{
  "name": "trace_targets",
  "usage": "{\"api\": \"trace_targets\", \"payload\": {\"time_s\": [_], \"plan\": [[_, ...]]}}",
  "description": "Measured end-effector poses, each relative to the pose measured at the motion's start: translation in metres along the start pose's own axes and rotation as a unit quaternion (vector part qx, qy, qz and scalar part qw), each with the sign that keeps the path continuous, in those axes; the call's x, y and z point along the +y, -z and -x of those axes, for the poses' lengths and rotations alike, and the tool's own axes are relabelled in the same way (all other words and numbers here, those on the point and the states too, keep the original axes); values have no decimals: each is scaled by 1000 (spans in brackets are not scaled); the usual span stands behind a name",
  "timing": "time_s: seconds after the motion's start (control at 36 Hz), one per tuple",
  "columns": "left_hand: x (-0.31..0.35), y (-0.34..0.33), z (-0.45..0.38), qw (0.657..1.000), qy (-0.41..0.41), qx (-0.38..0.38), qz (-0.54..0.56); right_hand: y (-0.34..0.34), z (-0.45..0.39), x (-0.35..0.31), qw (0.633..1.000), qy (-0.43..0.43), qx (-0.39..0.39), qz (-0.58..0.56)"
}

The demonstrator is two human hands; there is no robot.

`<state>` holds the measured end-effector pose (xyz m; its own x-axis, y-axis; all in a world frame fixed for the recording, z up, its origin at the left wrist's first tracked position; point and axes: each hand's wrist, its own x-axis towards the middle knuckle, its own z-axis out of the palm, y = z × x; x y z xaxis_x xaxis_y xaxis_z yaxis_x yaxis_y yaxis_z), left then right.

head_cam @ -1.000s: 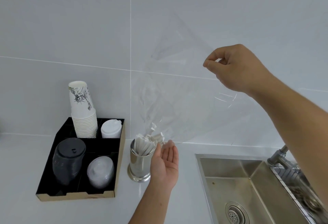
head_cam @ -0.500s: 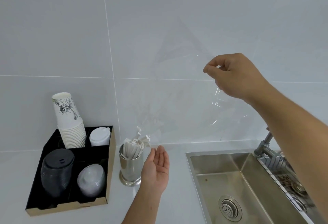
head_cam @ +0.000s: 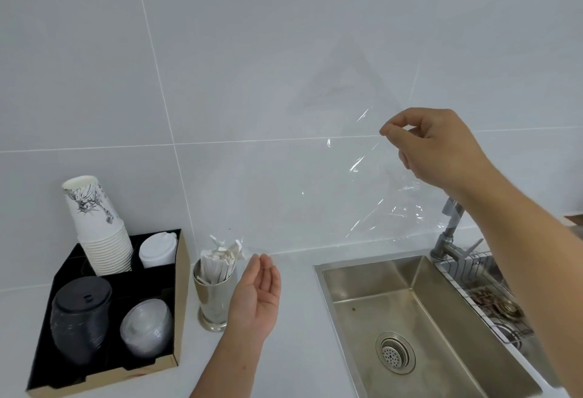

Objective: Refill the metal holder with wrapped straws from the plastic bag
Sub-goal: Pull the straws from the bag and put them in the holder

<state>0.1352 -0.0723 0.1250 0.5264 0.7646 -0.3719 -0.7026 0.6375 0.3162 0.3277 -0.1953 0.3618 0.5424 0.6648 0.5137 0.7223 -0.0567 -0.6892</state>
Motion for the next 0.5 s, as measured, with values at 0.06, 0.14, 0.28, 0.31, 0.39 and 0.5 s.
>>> {"api": "trace_targets", "payload": {"time_s": [0.06, 0.14, 0.28, 0.31, 0.39, 0.5], "plan": [[-1, -1, 2, 1000, 1, -9, -11, 6, 6, 7, 1000, -11, 8, -7], [1, 1, 4, 999, -4, -22, -28, 10, 13, 15, 999, -23, 9, -29], [6, 6, 6, 996, 9, -14, -89, 18, 33, 35, 997, -55, 16, -51], [9, 7, 6, 994, 12, -10, -106, 18, 37, 39, 997, -58, 19, -53], [15, 11, 8, 987, 19, -3, -157, 19, 51, 56, 996, -73, 34, -43], [19, 23, 9, 970, 27, 12, -243, 16, 71, 87, 992, -103, 64, -30]]}}
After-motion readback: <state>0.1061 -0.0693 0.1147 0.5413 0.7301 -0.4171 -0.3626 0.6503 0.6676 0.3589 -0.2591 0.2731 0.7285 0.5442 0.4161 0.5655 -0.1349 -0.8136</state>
